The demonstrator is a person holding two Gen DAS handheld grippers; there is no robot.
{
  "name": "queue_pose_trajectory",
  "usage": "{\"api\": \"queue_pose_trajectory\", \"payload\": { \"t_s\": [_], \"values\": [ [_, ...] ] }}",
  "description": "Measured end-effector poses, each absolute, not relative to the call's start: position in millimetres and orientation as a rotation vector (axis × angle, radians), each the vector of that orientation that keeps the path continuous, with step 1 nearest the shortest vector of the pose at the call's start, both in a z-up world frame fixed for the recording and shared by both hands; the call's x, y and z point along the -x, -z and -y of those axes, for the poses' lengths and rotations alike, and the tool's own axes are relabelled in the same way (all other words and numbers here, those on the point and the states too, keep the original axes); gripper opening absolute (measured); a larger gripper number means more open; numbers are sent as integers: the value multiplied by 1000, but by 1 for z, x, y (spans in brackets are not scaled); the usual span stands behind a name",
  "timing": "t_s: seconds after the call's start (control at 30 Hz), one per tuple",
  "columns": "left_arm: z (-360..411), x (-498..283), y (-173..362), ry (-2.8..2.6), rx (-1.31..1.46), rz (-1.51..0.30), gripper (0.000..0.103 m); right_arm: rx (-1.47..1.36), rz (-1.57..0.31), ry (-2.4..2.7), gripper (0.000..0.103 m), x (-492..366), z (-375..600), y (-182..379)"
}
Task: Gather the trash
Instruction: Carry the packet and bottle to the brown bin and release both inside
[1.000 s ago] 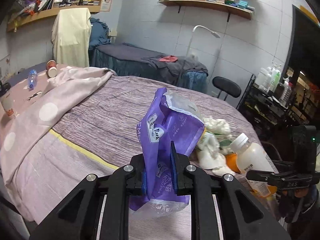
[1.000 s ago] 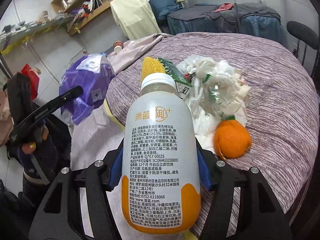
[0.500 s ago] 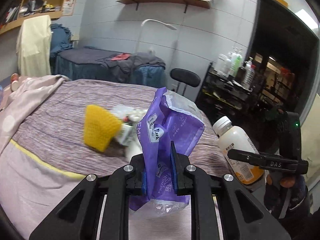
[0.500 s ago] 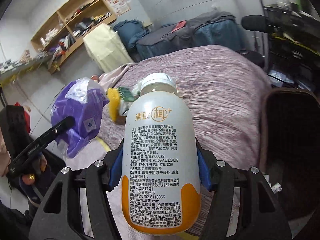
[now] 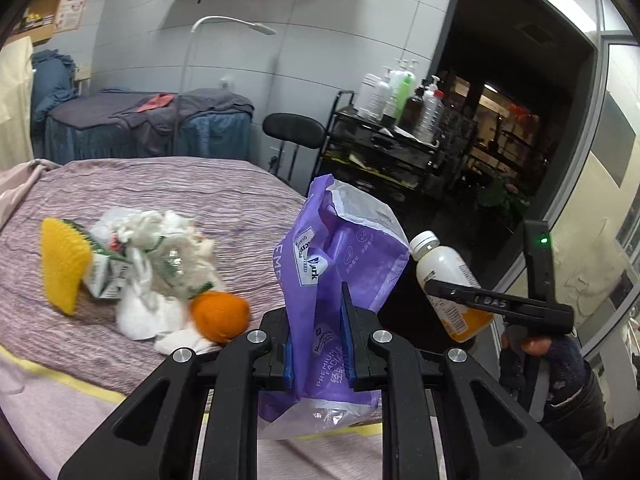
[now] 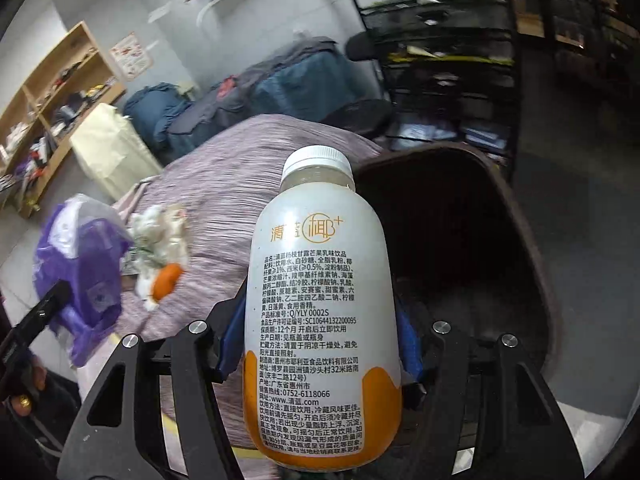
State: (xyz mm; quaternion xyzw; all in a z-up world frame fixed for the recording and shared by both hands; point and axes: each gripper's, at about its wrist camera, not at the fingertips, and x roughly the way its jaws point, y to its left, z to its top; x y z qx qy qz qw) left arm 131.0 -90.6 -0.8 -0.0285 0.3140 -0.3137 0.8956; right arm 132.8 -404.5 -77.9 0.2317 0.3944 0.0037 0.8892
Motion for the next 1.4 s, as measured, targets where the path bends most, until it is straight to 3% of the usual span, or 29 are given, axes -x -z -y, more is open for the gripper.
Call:
{"api": "queue_pose_trajectory", "payload": {
  "t_s": [0.4, 0.7, 1.4],
  "values": [
    [147, -138, 9, 756, 32, -710, 17, -482, -1056, 113, 62, -168, 417, 154],
    [183, -142, 21, 791, -21, -757, 17, -456, -1104, 132, 62, -175, 412, 172],
    [253, -163, 32, 836, -50, -847, 17, -577, -838, 366, 69, -92, 471, 127]
  ]
}}
